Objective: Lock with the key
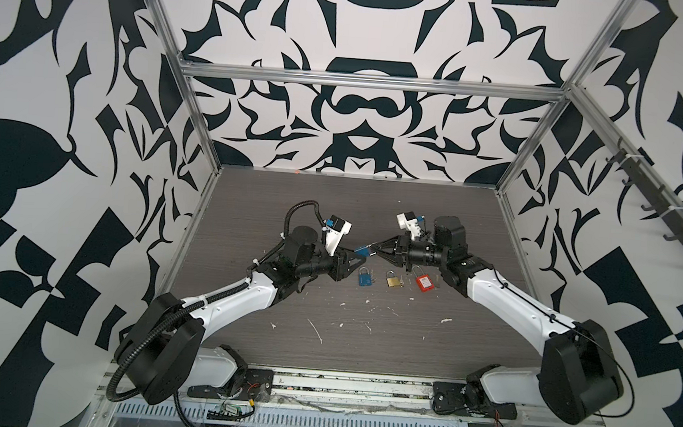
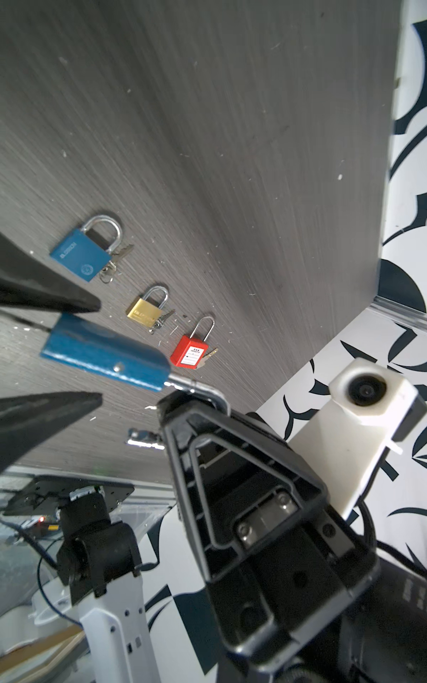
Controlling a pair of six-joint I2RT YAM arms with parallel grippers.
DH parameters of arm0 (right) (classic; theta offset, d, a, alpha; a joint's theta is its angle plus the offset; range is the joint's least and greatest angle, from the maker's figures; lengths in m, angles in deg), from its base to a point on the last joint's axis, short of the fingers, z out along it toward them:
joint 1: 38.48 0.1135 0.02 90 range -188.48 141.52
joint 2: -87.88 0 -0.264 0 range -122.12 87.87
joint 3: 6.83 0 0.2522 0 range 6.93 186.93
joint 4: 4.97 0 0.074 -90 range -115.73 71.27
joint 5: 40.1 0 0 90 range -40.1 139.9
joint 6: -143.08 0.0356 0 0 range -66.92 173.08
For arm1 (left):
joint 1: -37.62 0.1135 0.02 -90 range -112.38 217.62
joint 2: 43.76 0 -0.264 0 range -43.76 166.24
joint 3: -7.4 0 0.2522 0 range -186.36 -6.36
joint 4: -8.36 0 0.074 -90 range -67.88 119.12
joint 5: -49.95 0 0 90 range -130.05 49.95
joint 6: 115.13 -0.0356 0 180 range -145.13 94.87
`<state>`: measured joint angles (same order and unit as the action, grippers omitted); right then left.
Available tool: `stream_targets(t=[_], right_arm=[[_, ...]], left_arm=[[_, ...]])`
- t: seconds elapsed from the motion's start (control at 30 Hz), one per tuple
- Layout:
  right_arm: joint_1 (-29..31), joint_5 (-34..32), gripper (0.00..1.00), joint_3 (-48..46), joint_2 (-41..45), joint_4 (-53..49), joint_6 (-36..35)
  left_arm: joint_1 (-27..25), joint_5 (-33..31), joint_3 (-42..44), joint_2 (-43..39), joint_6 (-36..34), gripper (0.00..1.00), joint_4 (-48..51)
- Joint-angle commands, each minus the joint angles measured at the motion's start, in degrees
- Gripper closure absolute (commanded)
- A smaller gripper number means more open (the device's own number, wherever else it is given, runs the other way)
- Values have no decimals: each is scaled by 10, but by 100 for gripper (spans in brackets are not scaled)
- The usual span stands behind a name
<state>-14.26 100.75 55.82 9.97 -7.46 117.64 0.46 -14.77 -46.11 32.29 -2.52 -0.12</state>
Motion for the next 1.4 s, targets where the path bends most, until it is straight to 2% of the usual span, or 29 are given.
stream_targets(t=[0.0, 0.27, 0.37, 0.53, 0.63, 0.73, 0.77, 0.8, 0.87, 0.9, 0.97, 1.03, 1.13, 1.37], right_arm=[[3, 15, 100, 3, 20, 48, 4], [4, 23, 100, -10, 20, 64, 4], [4, 23, 100, -18, 21, 75, 5], [4, 31, 100, -29, 22, 101, 7], [4, 37, 100, -31, 24, 95, -15], [3, 43, 100, -26, 26, 52, -62], [2, 47, 93, -23, 28, 33, -77], [1, 52, 79, -22, 30, 18, -93], [-8, 56, 63, -19, 37, -12, -116], [-16, 60, 58, -18, 41, -22, -125], [-31, 69, 53, -20, 51, -32, -134], [-50, 92, 52, -23, 55, -28, -129], [-66, 104, 53, -23, 70, -19, -128], [-67, 125, 61, -1, 80, -41, -179]], left_arm=[[3, 15, -12, -3, 7, 67, -12], [13, 25, -5, -25, 33, 73, -38], [17, 35, -8, -26, 39, 85, -41], [17, 66, -19, -23, 59, 92, -48], [19, 78, -27, -26, 72, 100, -44], [35, 118, -53, -26, 76, 100, -1], [47, 152, -67, -22, 73, 100, 19], [63, 197, -82, -15, 70, 100, 40], [96, 277, -104, 1, 74, 100, 71], [116, 341, -107, 13, 94, 100, 53], [147, 414, -107, 33, 140, 100, 10], [158, 477, -103, 48, 173, 100, -48], [157, 509, -98, 54, 175, 100, -75], [144, 519, -94, 71, 176, 100, -83]])
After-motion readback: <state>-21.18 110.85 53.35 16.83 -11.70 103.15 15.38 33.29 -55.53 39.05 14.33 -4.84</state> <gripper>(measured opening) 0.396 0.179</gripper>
